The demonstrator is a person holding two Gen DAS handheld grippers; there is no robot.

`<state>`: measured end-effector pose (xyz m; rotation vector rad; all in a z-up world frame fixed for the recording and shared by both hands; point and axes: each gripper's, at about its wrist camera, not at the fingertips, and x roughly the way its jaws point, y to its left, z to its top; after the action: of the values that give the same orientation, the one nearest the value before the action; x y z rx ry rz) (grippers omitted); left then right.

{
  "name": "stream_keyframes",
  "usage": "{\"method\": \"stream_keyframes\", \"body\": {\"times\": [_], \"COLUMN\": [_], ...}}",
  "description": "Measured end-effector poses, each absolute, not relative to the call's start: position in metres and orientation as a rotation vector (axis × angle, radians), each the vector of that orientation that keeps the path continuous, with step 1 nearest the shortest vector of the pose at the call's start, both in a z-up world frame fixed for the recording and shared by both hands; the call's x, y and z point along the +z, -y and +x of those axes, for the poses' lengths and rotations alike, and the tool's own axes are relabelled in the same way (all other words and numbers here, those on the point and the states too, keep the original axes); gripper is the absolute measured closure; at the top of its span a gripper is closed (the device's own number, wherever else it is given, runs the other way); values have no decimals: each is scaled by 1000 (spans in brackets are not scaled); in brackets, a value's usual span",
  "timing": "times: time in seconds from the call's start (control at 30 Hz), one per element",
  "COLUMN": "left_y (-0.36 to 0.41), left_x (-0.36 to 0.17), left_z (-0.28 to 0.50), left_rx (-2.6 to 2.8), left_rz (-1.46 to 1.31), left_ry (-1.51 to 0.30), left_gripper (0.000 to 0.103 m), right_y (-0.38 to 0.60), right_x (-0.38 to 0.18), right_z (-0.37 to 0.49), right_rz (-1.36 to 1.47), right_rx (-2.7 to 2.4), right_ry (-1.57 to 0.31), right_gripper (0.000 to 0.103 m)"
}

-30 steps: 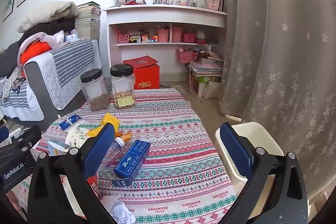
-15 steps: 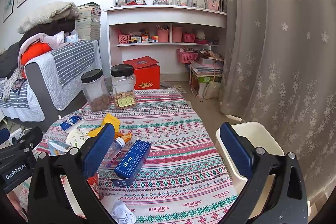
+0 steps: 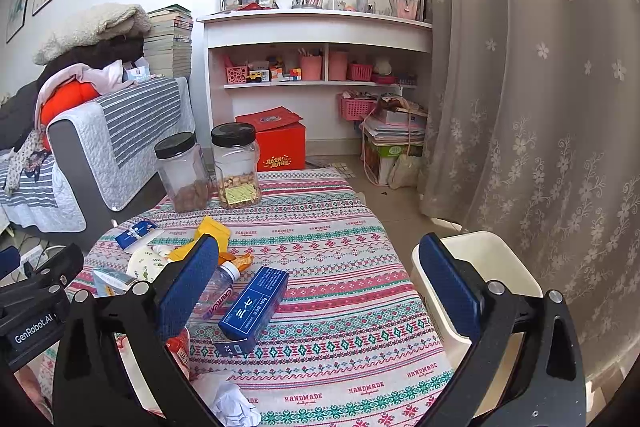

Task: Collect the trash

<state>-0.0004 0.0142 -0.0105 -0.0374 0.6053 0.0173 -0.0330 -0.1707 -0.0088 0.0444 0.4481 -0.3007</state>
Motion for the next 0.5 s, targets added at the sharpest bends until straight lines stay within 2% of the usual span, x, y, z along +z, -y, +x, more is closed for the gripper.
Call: {"method": "stream_keyframes", "body": {"times": [0.5], "left_y": [-12], "left_x": [-18], "left_z": [-1], "left_rx": [22], "left_rz": [-33], "left_ry": [-610], "left_gripper": [7], "right_y": [172], "right_x": [-9], "right_z": [-33], "right_rz": [45], "right_rx": [-299], "right_ry": [-448], "right_gripper": [7]}}
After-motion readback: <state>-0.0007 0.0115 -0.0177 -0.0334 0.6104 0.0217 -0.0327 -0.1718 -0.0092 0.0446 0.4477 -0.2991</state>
